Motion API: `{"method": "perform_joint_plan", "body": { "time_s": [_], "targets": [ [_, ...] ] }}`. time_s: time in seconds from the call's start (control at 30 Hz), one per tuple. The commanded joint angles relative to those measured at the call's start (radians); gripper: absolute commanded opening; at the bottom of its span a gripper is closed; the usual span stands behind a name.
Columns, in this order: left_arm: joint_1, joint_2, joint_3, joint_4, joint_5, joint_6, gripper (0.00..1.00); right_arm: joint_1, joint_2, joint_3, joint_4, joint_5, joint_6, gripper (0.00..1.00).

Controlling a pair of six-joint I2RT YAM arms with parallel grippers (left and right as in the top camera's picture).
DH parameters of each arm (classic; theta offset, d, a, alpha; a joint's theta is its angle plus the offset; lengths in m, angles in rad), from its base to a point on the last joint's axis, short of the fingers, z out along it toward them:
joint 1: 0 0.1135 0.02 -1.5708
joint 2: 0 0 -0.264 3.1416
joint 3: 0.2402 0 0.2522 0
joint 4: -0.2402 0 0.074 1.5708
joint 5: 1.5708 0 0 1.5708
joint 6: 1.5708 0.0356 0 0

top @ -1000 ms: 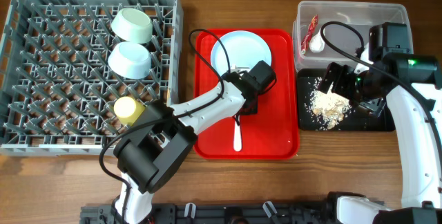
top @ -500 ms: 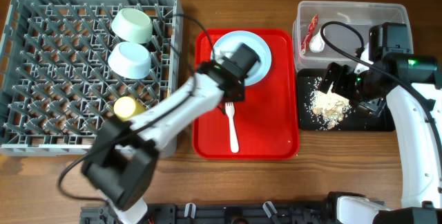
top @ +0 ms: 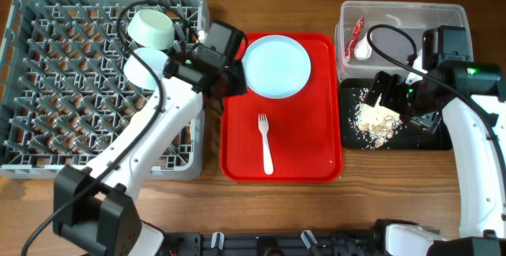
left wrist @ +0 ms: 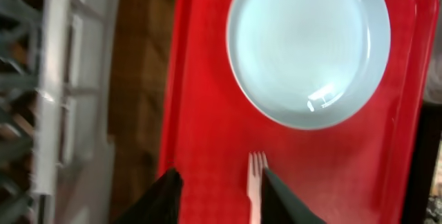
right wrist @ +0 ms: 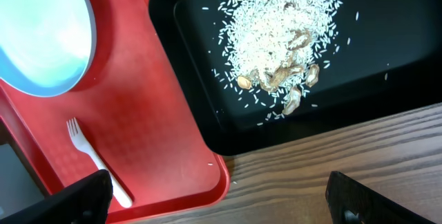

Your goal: Sort waste into correct bins and load items into the dishwasher rack

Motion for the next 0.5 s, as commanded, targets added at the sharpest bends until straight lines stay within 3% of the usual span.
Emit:
{"method": "perform_joint_plan", "body": {
  "time_s": [0.0, 0.13, 0.47],
  "targets": [
    [-0.066, 0.072, -0.008, -0.003, 0.042, -0.087, 0.41, 0.000, -0.017, 0.017, 0.002, 0.014, -0.001, 1.00],
    [-0.135, 0.142, -0.008, -0.004, 0.055, -0.137, 0.46, 0.000, -0.017, 0.017, 0.001, 0.014, -0.002, 1.00],
    [-0.219, 0.289, -0.008, -0.001, 0.059, -0.167, 0.47, 0.000, -0.017, 0.017, 0.001, 0.014, -0.003, 1.00]
  ]
}}
